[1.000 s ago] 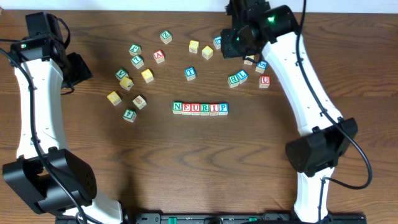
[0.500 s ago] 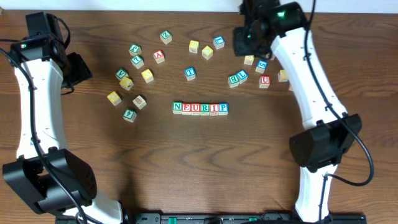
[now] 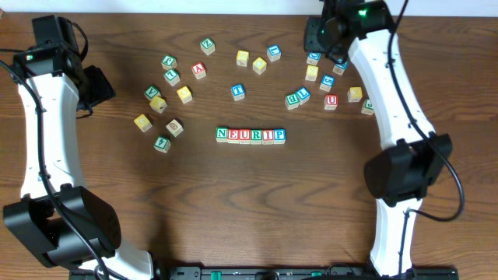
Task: Spell out NEURIPS
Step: 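Raise the right gripper and move it to the far right blocks, then lower the right gripper over the yellow S block and close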
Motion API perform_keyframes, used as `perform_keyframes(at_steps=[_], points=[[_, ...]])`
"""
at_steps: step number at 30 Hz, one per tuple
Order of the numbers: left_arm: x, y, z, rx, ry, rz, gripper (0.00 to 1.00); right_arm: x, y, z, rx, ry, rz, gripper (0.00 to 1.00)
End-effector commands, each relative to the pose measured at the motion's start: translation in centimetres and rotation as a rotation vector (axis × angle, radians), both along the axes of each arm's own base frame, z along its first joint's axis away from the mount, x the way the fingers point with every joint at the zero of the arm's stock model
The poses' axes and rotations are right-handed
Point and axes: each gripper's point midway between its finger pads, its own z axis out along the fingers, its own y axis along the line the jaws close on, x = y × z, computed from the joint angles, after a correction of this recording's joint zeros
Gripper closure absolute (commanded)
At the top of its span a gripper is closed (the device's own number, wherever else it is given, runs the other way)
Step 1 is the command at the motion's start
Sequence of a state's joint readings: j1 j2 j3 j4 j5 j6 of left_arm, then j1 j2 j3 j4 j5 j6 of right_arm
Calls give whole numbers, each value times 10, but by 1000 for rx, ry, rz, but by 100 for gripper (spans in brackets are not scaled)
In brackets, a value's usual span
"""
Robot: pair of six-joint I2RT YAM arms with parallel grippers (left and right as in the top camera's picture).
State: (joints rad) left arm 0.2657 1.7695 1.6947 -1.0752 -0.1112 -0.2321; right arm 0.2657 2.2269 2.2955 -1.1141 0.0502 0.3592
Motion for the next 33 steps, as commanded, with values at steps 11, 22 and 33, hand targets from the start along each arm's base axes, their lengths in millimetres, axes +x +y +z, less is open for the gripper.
perform_keyframes(at_steps=[11,22,33], points=[[0,3,2,13,2,5,28,27,-18,-101,-77,106,-123,59],[0,3,2,13,2,5,28,35,-25,-135,-88,132,-152,51],[0,3,2,13,2,5,28,40,-22,-151,-78,131,-148,53]])
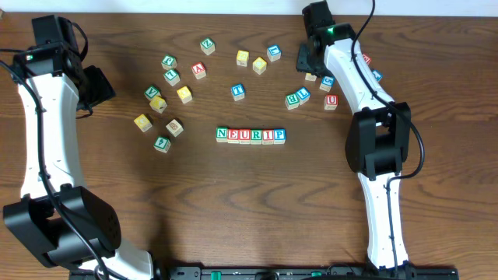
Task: Spell out NEURIPS
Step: 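Lower the right gripper over the yellow S block and close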
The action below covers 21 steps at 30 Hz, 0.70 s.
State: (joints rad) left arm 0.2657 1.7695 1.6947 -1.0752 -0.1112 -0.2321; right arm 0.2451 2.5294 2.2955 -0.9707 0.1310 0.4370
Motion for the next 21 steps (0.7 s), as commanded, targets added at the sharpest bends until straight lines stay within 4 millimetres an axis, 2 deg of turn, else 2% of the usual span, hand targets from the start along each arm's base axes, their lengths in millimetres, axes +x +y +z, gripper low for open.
perform_keyframes(at_steps=[1,9,21], points=[[0,3,2,13,2,5,28,4,-6,-3,-3,-6,-23,53],[0,3,2,13,2,5,28,0,-5,-20,-6,28,-20,57],[0,3,2,13,2,5,28,-2,-5,-21,-4,38,-17,64]])
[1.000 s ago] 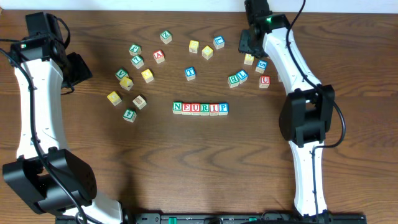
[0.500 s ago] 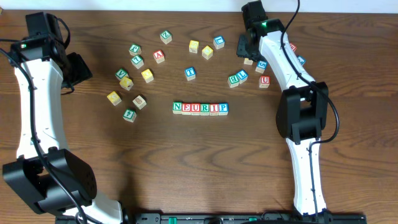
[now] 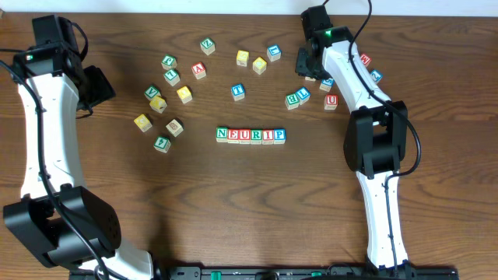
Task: Spell out NEURIPS
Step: 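Lower the right gripper over the yellow S block and close, then carry the yellow S block to the right of the blue P block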
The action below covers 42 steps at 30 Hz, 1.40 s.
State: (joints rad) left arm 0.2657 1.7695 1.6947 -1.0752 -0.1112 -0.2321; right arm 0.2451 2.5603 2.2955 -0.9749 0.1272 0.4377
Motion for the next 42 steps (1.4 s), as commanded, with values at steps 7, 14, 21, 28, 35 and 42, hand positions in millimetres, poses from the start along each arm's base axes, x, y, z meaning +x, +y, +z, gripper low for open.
perform_keyframes(at_steps=[7,14,21,28,35,42], points=[[0,3,2,13,2,5,28,0,-5,-5,-1,8,-18,71],[0,3,2,13,2,5,28,1,-5,5,3,-2,-18,75],[0,3,2,13,2,5,28,5,-3,53,20,-82,11,79],[0,3,2,13,1,5,28,-8,-3,118,41,-145,33,80],[0,3,2,13,2,5,28,-53,12,160,123,-74,175,80],[0,3,2,13,2,5,28,-108,3,135,88,173,171,79]])
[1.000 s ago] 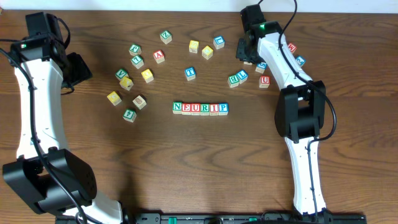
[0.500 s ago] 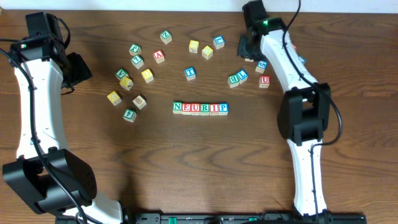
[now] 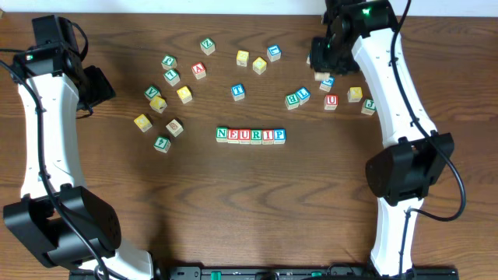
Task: Spell out NEURIPS
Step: 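Carry the yellow S block to the right of the blue P block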
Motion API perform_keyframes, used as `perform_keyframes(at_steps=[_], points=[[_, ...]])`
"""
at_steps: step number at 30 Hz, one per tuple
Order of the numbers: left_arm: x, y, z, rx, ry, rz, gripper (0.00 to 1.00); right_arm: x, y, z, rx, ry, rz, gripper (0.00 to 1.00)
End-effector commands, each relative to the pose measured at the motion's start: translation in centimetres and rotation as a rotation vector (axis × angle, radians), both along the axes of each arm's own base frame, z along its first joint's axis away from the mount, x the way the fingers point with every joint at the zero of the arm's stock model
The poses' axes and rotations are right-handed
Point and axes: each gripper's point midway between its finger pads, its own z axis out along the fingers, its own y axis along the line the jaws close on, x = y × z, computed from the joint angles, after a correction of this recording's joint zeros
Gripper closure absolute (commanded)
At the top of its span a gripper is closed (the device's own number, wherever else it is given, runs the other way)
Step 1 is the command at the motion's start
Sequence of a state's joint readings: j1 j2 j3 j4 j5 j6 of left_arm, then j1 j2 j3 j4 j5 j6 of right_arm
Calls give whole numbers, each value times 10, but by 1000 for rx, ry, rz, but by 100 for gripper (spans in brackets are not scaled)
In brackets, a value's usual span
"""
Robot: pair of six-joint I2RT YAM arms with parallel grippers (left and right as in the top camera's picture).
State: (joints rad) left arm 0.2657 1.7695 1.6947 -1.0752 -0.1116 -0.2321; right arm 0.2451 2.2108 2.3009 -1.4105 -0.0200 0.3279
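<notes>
Six letter blocks stand in a row reading NEURIP at mid-table. My right gripper hangs over the loose blocks at the back right, with a small pale block at its fingertips. The fingers look shut on it, and its letter is unreadable. Just below lie a yellowish block and a blue one. My left gripper is held over bare table at the far left, away from all blocks. Its jaws show only as a dark shape.
Loose blocks are scattered at the back left and back middle. A green-and-blue pair, a red U and two more blocks lie at the right. The right arm's base stands right of the row.
The right arm, then stretched low with its gripper down among the back-right blocks, now stands higher, with the gripper slightly right and a pale block at its tips. The left arm is unchanged.
The NEURIP row stood the same throughout. The right gripper first hovered over the back-right blocks, then was low among them at two moments. Now it is raised again, and the blue block once at that spot no longer shows.
</notes>
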Motion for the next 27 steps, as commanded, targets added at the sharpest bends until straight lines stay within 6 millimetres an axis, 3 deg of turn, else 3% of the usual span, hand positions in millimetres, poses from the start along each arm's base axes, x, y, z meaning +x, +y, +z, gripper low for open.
perform_keyframes(at_steps=[1,11,16,27], points=[[0,3,2,12,2,5,28,-15,0,-17,-7,92,27,79],[0,3,2,12,2,5,28,-56,4,-77,-55,293,64,81],[0,3,2,12,2,5,28,-72,18,-106,-54,339,99,84],[0,3,2,12,1,5,28,-87,38,-135,-69,351,156,82]])
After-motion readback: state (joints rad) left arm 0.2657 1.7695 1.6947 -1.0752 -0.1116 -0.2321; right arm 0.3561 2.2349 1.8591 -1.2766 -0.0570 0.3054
